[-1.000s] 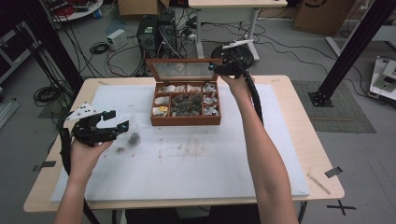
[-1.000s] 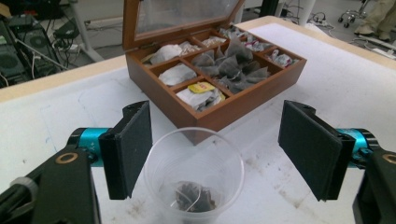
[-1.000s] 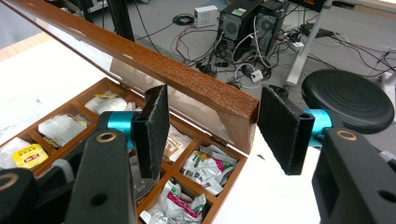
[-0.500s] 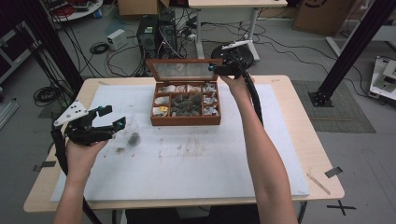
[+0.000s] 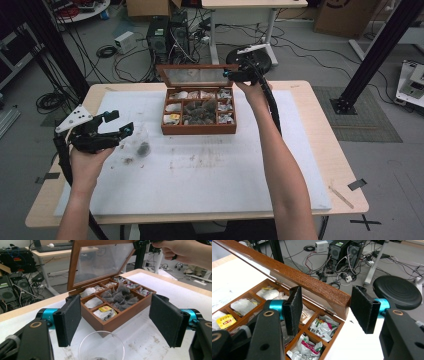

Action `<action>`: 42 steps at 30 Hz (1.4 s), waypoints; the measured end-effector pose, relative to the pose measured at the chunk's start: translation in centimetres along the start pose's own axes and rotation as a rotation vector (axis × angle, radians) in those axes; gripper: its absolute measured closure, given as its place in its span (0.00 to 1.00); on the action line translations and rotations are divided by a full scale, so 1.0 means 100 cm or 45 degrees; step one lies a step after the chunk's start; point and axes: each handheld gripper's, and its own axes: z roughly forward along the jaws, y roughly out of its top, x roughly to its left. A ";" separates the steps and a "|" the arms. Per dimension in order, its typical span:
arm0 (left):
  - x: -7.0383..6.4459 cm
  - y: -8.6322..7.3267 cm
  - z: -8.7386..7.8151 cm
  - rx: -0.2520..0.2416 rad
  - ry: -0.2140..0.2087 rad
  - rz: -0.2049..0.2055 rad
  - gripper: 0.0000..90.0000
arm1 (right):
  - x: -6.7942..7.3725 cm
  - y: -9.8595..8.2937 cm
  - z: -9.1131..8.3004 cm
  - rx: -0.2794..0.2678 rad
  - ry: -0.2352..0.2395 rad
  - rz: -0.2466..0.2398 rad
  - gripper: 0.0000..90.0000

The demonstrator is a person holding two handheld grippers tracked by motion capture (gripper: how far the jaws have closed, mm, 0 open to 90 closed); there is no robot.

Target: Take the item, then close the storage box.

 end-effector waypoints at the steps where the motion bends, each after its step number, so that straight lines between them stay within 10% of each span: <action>1: 0.000 0.000 0.000 -0.003 0.000 0.000 0.29 | 0.000 0.000 0.000 0.000 0.000 -0.001 0.50; 42: -0.006 0.002 -0.004 -0.024 -0.039 0.004 0.29 | 0.008 -0.031 -0.009 0.020 0.072 0.029 0.47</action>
